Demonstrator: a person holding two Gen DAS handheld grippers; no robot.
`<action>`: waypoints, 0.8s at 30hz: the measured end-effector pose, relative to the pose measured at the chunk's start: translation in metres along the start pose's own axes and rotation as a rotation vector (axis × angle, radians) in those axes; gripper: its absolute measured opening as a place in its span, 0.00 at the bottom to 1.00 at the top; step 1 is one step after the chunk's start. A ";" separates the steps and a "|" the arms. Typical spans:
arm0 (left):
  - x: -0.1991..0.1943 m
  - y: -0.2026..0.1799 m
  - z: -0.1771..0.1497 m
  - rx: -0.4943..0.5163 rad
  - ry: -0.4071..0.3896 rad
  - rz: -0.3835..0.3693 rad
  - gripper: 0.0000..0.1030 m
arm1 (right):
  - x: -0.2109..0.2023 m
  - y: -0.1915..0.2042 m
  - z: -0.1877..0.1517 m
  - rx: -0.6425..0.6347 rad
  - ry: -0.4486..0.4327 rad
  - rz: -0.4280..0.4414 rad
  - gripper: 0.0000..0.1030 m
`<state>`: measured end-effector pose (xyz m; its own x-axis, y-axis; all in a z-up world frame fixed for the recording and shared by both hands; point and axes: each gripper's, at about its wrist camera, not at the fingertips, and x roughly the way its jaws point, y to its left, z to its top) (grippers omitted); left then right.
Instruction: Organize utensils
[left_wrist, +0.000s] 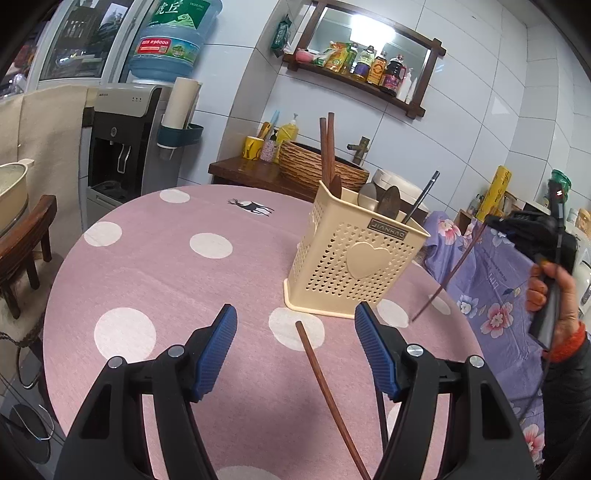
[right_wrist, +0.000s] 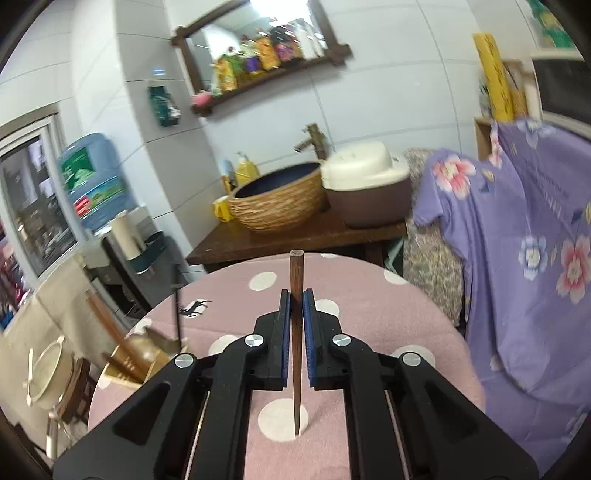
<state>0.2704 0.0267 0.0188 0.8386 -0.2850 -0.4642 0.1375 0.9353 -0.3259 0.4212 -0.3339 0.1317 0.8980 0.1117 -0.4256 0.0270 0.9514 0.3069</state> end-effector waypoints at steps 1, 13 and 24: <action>-0.001 -0.001 -0.001 0.000 0.003 -0.003 0.64 | -0.011 0.006 0.001 -0.021 -0.011 0.005 0.07; -0.013 -0.004 -0.002 0.008 -0.009 0.006 0.64 | -0.093 0.086 0.059 -0.187 -0.148 0.093 0.07; -0.017 0.003 -0.007 -0.003 0.007 0.021 0.64 | -0.061 0.167 0.059 -0.266 -0.161 0.157 0.07</action>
<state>0.2528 0.0327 0.0197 0.8378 -0.2664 -0.4765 0.1179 0.9406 -0.3185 0.3972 -0.1984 0.2592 0.9404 0.2361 -0.2448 -0.2132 0.9700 0.1164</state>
